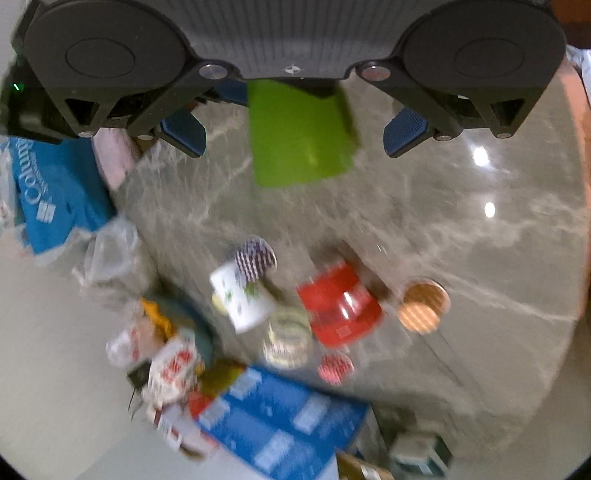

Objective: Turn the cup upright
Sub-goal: 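Lift the green cup with the right gripper and rotate it upright, then lower the upright green cup onto the table and open the right gripper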

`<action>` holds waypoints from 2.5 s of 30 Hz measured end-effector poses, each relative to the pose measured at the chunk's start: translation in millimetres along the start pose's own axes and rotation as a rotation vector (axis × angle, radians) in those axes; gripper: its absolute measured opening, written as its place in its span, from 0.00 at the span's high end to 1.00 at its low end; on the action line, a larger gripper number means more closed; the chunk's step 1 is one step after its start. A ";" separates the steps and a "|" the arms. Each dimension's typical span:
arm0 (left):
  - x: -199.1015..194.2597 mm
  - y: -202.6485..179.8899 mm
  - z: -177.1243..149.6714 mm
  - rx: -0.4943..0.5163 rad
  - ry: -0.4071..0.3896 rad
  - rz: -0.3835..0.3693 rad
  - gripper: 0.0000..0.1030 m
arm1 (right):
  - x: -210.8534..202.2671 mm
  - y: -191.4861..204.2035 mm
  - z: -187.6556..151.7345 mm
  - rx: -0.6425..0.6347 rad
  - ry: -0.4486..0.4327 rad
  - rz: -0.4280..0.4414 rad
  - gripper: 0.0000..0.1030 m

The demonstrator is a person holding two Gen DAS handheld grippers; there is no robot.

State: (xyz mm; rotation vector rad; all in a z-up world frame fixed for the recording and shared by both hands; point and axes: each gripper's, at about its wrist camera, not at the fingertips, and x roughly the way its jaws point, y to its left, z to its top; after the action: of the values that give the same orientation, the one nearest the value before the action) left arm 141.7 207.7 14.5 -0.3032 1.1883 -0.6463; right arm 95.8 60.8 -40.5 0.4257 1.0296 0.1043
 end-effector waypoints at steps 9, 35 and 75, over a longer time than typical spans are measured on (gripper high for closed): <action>28.0 -12.1 3.3 -0.018 0.073 0.110 0.12 | -1.4 -13.1 -5.4 0.022 -0.004 0.097 0.38; 51.2 -37.9 11.5 0.096 0.109 0.201 0.23 | -24.1 -46.9 -14.8 0.043 -0.040 0.212 0.10; 58.1 -76.0 -73.0 0.664 -0.668 0.472 0.24 | -76.7 -129.2 -67.0 0.190 -0.409 0.150 0.06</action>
State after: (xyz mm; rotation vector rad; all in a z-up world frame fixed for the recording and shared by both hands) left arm 63.8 120.8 -14.9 0.3073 0.3366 -0.4336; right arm -15.4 -59.1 -58.6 0.6671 0.6060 0.0497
